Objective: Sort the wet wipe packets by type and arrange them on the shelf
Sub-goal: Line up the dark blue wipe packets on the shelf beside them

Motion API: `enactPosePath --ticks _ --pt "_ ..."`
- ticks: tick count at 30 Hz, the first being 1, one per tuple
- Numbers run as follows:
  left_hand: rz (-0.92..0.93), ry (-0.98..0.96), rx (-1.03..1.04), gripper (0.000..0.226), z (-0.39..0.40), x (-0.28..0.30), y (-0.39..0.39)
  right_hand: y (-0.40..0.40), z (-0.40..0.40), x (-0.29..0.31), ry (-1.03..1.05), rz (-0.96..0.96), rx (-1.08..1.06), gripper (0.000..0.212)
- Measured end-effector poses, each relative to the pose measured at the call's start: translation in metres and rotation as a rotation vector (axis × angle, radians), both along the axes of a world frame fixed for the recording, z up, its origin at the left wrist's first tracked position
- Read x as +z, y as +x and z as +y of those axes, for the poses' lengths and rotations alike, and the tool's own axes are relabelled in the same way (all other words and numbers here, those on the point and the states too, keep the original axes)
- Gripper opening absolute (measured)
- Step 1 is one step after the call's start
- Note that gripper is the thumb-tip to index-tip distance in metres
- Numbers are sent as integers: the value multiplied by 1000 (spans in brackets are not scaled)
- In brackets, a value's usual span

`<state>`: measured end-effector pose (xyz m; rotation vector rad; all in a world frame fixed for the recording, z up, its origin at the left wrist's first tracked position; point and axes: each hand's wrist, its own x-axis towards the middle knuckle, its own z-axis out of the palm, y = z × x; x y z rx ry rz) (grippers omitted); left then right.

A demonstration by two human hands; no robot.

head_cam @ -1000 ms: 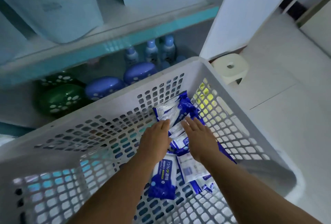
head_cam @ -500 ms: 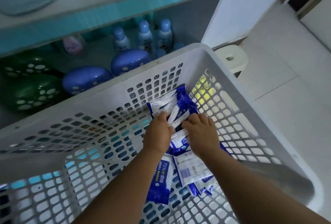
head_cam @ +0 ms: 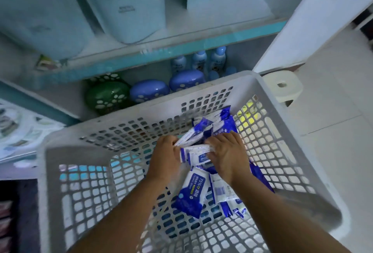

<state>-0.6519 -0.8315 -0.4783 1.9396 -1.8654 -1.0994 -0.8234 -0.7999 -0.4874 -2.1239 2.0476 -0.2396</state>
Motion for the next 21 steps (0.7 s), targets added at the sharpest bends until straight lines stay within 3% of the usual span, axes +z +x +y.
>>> enactPosePath --ticks 10,14,21 --pt "21 -231 280 11 52 156 91 79 11 115 -247 -262 71 35" --pt "73 -326 400 18 88 214 132 126 13 169 -322 -324 203 36" --pt "-77 -509 625 27 160 309 217 230 33 268 -377 -511 480 33"
